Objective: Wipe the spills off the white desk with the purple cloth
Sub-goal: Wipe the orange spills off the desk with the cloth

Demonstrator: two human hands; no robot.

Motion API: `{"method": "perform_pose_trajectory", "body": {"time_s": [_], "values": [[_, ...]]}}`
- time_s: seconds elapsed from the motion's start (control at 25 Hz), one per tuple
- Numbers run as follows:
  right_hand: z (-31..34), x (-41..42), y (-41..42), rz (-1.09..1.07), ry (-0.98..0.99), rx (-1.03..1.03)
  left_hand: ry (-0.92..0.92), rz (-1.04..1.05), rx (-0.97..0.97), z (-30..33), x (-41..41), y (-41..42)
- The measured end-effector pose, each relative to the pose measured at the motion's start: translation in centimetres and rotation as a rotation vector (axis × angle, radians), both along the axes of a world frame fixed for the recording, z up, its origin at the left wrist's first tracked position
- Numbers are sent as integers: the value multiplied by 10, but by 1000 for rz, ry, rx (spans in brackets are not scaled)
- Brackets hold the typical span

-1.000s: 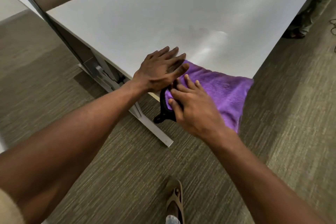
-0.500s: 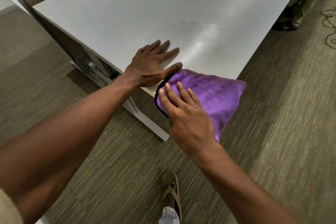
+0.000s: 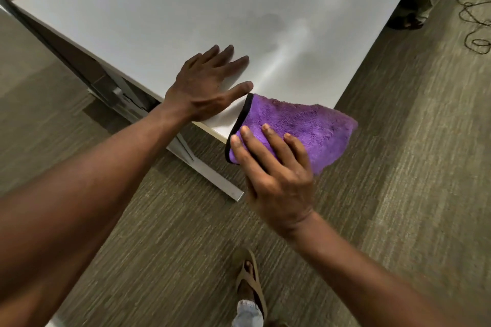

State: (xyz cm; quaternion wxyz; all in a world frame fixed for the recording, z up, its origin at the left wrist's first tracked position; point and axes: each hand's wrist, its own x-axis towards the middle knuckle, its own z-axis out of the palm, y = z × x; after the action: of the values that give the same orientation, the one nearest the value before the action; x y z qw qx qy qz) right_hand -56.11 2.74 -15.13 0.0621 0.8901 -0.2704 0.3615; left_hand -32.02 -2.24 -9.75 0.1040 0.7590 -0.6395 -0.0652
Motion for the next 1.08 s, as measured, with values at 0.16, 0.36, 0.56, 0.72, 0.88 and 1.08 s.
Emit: {"method": "perform_pose_trajectory", "body": {"time_s": [0.16, 0.36, 0.56, 0.72, 0.88, 1.08], "values": [[-2, 10, 6, -55, -87, 73, 72, 1, -61, -2, 6, -1], [-15, -51, -34, 212, -15, -56, 67, -21, -69, -3, 4, -1], [-10, -14, -7, -23, -128, 113, 41, 8, -47, -3, 1, -2], [41, 30, -4, -155, 61, 251, 77, 9, -68, 1, 2, -6], [53, 52, -15, -79, 129, 288, 147, 5, -92, 0, 9, -1], [-1, -39, -5, 67, 138, 29, 137, -25, -98, 1, 7, 4]]}}
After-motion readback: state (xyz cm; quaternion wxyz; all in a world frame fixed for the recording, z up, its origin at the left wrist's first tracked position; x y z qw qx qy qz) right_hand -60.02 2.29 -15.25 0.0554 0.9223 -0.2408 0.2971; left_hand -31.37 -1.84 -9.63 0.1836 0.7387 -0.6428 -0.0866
